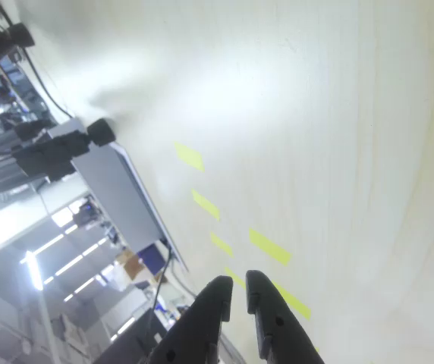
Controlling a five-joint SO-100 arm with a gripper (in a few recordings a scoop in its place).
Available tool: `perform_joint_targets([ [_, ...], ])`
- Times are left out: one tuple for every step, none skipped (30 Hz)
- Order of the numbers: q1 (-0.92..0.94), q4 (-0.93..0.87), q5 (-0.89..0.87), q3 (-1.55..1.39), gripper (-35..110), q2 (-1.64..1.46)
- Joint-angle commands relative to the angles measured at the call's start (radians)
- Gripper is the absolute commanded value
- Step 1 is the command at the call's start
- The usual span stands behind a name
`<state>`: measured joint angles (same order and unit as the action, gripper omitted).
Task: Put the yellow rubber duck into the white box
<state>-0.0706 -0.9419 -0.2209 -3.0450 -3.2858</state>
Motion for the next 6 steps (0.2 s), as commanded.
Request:
perform_joint_targets([
  [0.017, 0.009, -0.002, -0.04, 0, -0.052],
  [0.017, 0.009, -0.002, -0.04, 0, -0.052],
  [0.017, 0.009, -0.002, -0.04, 0, -0.052],
  [0.017, 0.009, -0.002, -0.04, 0, -0.052],
  [0.017, 0.009, -0.002, -0.04, 0, -0.052],
  [0.017, 0.009, -0.002, -0.04, 0, -0.052],
])
